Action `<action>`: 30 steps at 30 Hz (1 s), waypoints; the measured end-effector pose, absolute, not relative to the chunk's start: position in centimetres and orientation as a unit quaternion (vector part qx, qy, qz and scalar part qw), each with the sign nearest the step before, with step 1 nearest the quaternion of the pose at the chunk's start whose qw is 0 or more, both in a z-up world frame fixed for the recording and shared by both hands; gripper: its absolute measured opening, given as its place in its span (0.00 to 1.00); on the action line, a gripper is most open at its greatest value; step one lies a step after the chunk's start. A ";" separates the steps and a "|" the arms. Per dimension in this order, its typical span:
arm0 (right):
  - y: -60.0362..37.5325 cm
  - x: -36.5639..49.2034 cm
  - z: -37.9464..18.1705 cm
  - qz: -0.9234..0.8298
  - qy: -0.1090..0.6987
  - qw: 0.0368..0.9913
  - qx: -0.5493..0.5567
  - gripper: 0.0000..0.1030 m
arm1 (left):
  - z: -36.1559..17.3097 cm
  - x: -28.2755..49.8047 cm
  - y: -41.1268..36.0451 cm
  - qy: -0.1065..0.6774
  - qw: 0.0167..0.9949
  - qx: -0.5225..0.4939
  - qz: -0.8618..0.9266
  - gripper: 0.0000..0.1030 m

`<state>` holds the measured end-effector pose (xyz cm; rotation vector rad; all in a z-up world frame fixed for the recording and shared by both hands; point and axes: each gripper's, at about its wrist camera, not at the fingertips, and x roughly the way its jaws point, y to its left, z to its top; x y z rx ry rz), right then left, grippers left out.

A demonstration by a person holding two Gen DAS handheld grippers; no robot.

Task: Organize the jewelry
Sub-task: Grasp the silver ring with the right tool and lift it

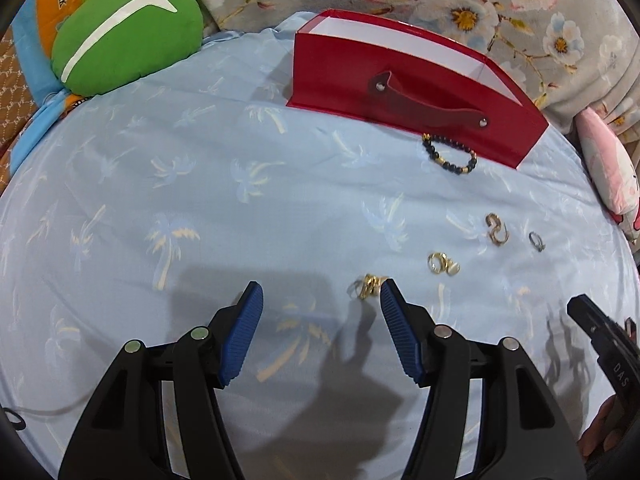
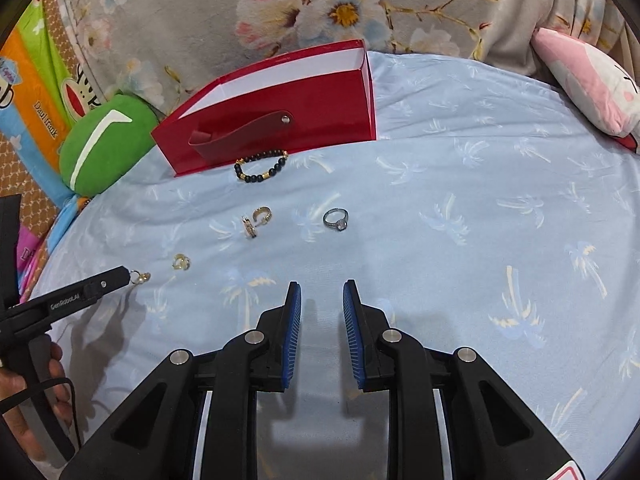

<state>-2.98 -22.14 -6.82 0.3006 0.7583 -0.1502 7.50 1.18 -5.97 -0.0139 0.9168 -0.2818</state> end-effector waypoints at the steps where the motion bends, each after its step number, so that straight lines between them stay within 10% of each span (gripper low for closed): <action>1: -22.2 -2.9 -6.8 -0.073 0.367 0.915 0.148 0.21 | -6.1 7.3 1.3 0.441 0.887 -0.007 -0.135 0.57; 30: -23.6 4.9 -7.9 -0.103 0.405 0.897 0.146 0.30 | -6.5 7.0 0.7 0.438 0.887 -0.003 -0.146 0.69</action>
